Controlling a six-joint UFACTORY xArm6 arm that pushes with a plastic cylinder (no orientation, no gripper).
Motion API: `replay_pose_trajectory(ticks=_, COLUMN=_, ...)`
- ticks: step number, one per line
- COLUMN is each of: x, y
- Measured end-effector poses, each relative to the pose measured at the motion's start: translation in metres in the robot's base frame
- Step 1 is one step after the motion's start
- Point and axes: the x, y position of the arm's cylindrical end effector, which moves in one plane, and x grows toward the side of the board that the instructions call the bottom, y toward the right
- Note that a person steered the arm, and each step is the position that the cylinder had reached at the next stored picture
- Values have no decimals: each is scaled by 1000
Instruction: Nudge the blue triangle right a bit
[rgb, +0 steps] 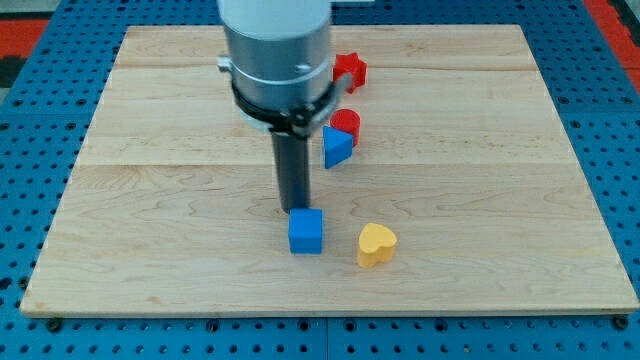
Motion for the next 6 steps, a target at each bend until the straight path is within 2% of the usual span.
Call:
replay_pose_trajectory(ticks=1, x=11, y=-8)
replay_pose_trajectory(ticks=2, x=-38, y=-40)
replay_pose_trajectory(ticks=3, x=-77, y=-44)
replay_pose_trajectory(ticks=4, x=-71, y=15)
replay_pose_trajectory(ticks=5, x=-75, y=45)
replay_pose_trajectory(ticks=6, x=-139, y=53)
